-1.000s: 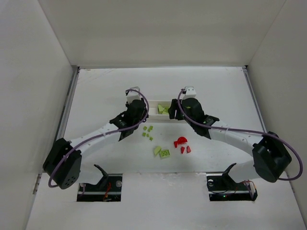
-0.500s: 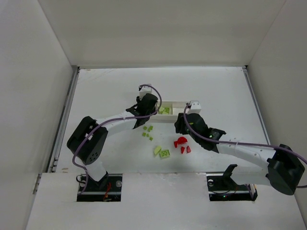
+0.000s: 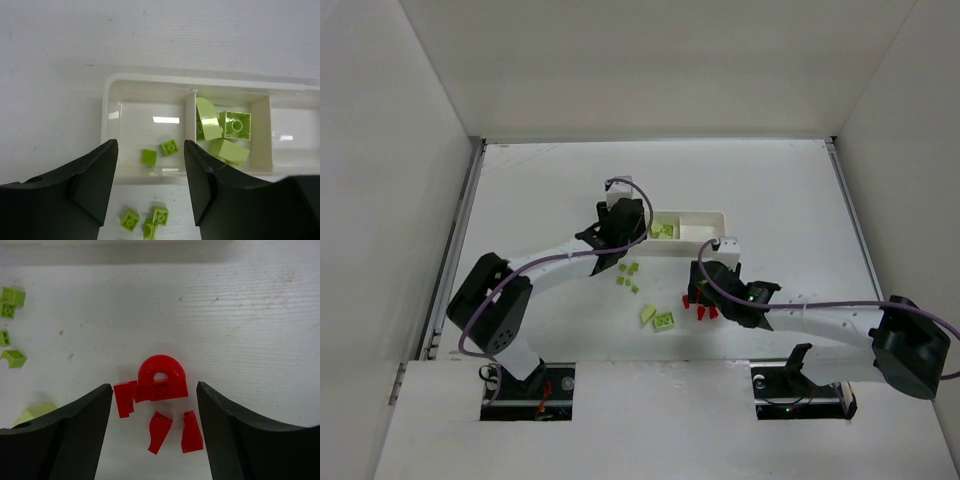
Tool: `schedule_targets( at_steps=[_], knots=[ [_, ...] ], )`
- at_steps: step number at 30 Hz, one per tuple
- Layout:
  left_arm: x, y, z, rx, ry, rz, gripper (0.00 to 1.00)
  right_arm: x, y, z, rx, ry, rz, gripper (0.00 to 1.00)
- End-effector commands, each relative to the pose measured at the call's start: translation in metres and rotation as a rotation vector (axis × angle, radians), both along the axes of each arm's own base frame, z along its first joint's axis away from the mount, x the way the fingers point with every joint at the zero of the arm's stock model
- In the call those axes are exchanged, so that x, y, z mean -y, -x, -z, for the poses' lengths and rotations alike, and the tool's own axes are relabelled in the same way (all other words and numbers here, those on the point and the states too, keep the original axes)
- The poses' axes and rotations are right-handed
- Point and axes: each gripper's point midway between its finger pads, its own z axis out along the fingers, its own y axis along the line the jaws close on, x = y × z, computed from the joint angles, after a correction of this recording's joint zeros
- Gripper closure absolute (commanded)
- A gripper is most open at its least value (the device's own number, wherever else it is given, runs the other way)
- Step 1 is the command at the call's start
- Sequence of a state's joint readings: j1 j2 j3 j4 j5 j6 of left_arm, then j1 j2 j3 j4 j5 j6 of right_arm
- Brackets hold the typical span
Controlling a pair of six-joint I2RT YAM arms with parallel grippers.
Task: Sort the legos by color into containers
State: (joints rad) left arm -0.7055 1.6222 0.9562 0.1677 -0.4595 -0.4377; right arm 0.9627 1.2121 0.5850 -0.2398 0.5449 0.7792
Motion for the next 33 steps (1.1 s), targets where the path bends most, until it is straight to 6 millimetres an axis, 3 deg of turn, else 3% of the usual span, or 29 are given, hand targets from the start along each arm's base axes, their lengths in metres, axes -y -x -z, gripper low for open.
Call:
schedule_targets(
  at_steps=[1, 6, 13, 20, 24, 28, 33],
  knots=[
    [0.0, 0.015, -0.044, 0.102, 0.076, 0.018, 0.47, 0.001, 0.002, 0.012, -0.027, 0.008, 0.035, 0.28],
    [-0.011, 0.064, -0.036, 0.084, 0.096, 0.069, 0.47, -0.005, 0.002, 0.023, -0.062, 0.012, 0.031, 0.38],
    [-0.028, 0.13, -0.002, -0.029, 0.111, 0.111, 0.46, -0.01, 0.001, 0.036, -0.094, 0.022, 0.036, 0.43],
    [-0.016, 0.183, 0.009, -0.105, 0.153, 0.229, 0.4, -0.011, -0.01, 0.033, -0.053, 0.036, 0.07, 0.64],
    [0.0, 0.205, 0.008, -0.111, 0.155, 0.327, 0.37, -0.013, -0.014, 0.02, -0.023, 0.031, 0.066, 0.67],
    [0.011, 0.213, 0.016, -0.107, 0.132, 0.374, 0.37, -0.018, -0.019, -0.008, 0.027, -0.024, 0.049, 0.67],
    [0.019, 0.215, 0.026, -0.107, 0.112, 0.395, 0.37, -0.012, -0.051, -0.052, 0.121, -0.039, 0.054, 0.66]
  ],
)
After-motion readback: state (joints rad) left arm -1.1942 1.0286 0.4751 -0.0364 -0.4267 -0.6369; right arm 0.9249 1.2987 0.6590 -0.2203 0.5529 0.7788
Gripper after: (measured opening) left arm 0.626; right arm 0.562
